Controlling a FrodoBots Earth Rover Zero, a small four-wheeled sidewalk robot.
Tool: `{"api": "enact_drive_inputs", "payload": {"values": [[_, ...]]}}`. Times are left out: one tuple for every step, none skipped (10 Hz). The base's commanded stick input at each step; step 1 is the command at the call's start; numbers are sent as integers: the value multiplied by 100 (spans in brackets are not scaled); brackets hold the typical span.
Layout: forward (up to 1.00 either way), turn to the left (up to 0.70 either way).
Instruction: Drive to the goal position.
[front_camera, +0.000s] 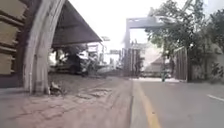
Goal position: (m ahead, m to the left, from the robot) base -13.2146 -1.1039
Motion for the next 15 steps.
{"api": "enact_drive_inputs", "payload": {"values": [[100, -16], [100, -37], [100, -40], [100, -40], [100, -40], [100, -40], [100, -40], [100, -40], [100, -40], [100, -40], [100, -40], [100, -40], [100, -40], [100, -40], [100, -40]]}}
